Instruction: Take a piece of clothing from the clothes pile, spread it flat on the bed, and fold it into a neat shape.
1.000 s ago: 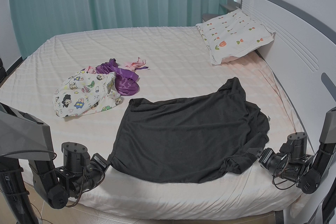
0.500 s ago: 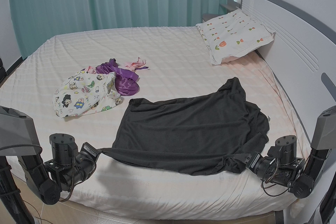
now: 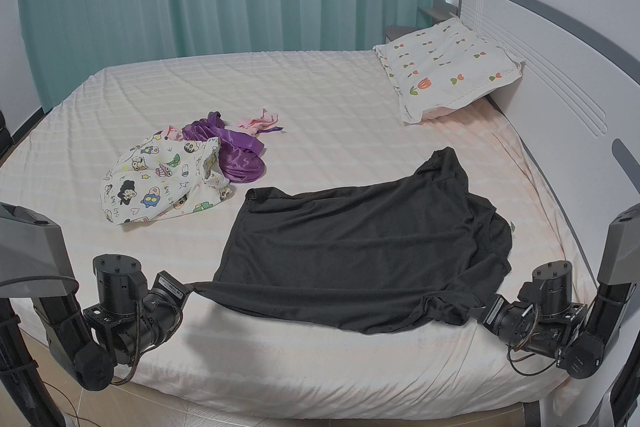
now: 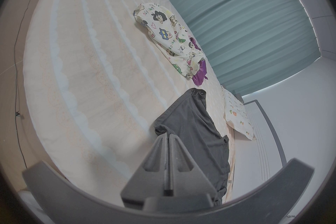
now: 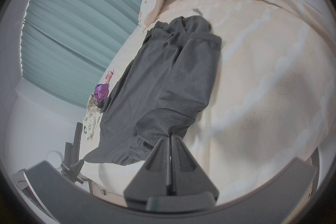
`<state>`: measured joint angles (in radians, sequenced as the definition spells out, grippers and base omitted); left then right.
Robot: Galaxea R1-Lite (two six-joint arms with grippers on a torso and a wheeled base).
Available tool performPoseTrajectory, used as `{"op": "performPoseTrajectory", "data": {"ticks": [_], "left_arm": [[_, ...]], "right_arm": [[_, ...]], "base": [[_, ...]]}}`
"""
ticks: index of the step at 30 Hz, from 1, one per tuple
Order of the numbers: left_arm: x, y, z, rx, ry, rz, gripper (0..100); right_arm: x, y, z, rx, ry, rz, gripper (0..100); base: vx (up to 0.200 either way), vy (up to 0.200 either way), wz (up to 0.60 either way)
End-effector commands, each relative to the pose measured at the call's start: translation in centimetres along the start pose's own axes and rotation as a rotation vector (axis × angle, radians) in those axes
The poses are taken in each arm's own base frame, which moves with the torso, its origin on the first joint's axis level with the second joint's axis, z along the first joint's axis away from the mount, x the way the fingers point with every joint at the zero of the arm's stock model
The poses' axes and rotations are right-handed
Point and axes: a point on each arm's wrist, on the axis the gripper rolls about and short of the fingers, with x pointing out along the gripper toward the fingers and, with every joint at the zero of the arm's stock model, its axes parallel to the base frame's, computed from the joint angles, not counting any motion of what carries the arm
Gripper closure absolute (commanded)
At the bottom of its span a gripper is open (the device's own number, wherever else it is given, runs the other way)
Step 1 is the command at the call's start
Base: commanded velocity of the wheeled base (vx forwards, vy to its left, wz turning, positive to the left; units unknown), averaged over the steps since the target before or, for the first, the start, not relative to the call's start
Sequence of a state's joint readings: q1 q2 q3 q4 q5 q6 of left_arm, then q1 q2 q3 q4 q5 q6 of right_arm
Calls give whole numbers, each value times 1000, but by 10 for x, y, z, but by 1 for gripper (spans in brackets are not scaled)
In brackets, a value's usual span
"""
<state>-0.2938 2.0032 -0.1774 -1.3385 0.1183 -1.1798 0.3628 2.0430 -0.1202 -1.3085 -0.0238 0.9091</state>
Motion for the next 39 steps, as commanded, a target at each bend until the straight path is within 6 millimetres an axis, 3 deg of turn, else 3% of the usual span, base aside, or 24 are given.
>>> {"op": "performPoseTrajectory", "data": {"ticks": [1, 14, 24, 31, 39], "left_arm": [[-2, -1, 0, 9, -1, -3, 100], [-20, 0, -1, 90, 7, -10, 100], [-36, -3, 2, 131, 7, -26, 100], [-50, -3, 3, 153, 22, -3, 100], [-73, -12, 9, 190, 53, 38, 100]], "right_arm": [[-29, -6, 6, 4, -32, 4, 100], [-76, -12, 12, -85, -33, -34, 100], [-113, -3, 19, -104, 22, -29, 100], [-117, -9, 20, -146, 83, -96, 100], [-129, -1, 27, -141, 102, -76, 100]], "base": [[0, 0, 0], [0, 0, 0], [0, 0, 0], [0, 0, 0], [0, 0, 0]]}}
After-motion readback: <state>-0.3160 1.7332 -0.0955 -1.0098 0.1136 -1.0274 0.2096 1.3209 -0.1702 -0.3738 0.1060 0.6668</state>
